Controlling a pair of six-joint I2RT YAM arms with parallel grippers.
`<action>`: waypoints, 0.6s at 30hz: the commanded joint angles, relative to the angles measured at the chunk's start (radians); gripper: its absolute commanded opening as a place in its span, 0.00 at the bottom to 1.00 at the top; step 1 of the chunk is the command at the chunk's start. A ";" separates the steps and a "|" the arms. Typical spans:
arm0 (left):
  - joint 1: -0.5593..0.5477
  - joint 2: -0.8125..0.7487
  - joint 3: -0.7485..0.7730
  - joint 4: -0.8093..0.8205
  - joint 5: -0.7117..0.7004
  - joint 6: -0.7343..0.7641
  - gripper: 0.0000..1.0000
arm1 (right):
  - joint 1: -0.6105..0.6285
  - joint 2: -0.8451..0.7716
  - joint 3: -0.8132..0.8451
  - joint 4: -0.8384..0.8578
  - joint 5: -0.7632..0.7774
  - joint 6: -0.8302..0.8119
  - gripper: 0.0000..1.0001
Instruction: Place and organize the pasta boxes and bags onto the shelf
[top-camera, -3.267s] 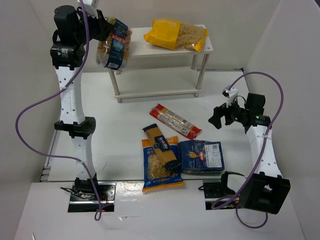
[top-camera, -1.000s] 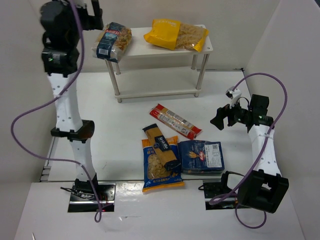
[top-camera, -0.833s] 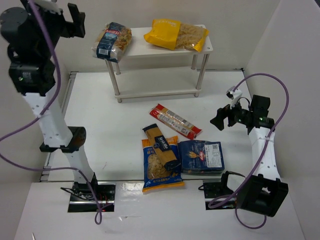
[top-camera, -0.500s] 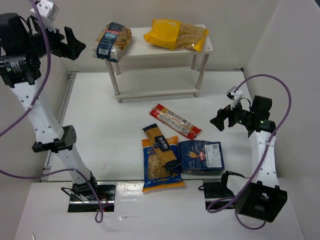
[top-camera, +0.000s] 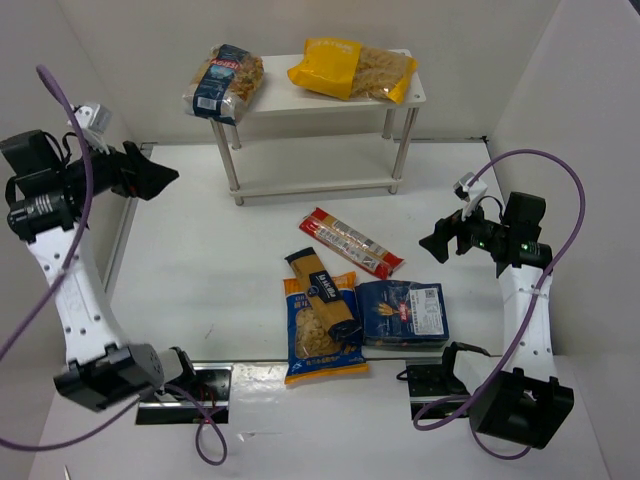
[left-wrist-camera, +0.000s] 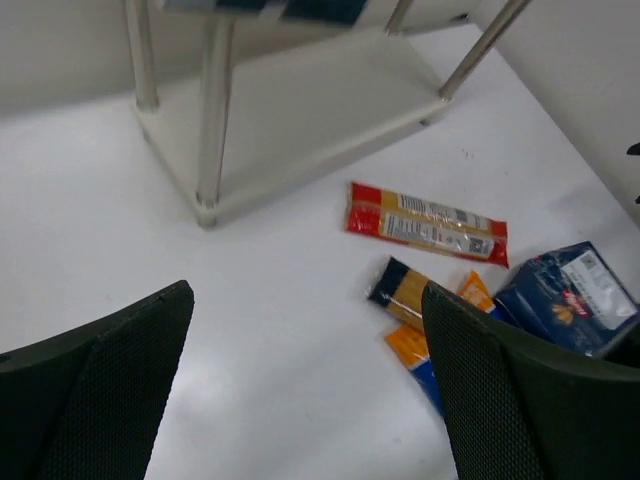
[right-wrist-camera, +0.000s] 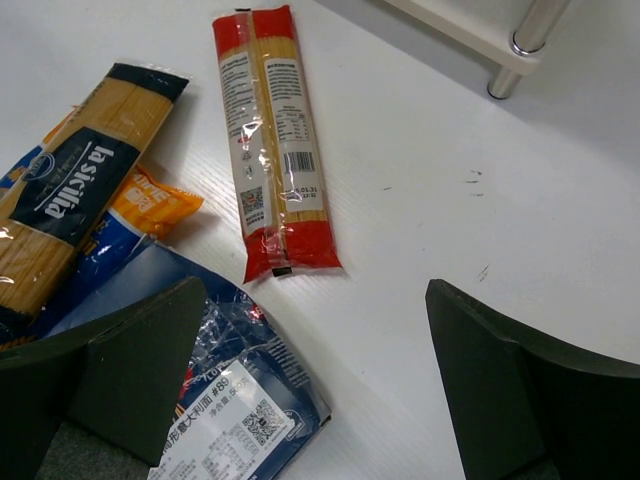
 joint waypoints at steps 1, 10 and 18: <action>-0.023 -0.093 -0.042 0.327 0.047 -0.118 1.00 | -0.007 -0.025 0.009 0.010 -0.026 -0.003 1.00; -0.012 -0.116 -0.199 0.660 -0.083 -0.344 1.00 | -0.007 -0.025 0.000 0.010 -0.026 -0.003 1.00; -0.032 -0.102 -0.320 0.883 -0.192 -0.376 1.00 | -0.007 -0.025 0.000 0.019 -0.026 -0.003 1.00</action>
